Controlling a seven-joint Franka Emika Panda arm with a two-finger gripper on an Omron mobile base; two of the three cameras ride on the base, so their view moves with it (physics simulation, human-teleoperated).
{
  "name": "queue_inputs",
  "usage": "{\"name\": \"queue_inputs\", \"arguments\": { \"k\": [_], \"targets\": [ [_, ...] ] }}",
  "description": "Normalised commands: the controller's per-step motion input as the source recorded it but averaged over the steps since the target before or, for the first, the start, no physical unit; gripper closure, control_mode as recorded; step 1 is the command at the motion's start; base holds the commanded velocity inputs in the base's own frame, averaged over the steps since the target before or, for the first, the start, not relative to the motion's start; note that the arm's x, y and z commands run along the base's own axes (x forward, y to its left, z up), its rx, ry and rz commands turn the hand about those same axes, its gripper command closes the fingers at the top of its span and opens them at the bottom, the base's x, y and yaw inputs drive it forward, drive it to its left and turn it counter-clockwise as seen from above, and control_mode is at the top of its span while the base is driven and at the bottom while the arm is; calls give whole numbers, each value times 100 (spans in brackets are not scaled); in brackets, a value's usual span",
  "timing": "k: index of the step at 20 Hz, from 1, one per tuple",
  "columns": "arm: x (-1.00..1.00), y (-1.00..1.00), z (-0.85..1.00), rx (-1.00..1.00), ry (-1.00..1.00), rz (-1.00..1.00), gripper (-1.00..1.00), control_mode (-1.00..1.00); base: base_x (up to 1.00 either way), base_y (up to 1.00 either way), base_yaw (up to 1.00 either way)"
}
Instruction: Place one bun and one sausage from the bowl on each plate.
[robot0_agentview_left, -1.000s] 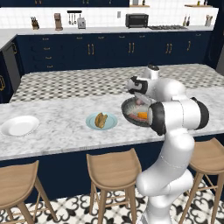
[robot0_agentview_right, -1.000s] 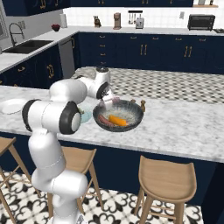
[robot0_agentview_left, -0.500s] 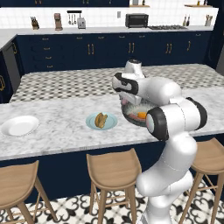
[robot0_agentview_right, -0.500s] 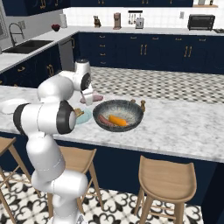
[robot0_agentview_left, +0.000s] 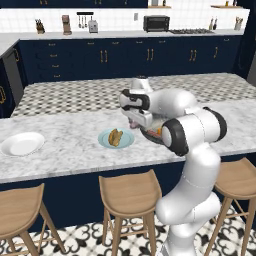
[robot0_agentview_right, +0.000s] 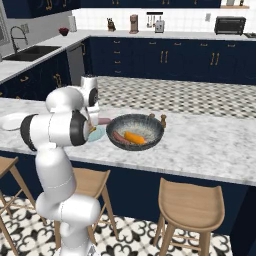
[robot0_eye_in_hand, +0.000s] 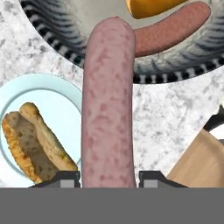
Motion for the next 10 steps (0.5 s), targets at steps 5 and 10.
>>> {"name": "queue_inputs", "arguments": {
  "k": [5,10],
  "targets": [
    [20,21,-50,-1,-2,10,100,-100,0,0,0],
    [36,9,-32,-1,-1,17,100,-100,0,0,0]
  ]
}}
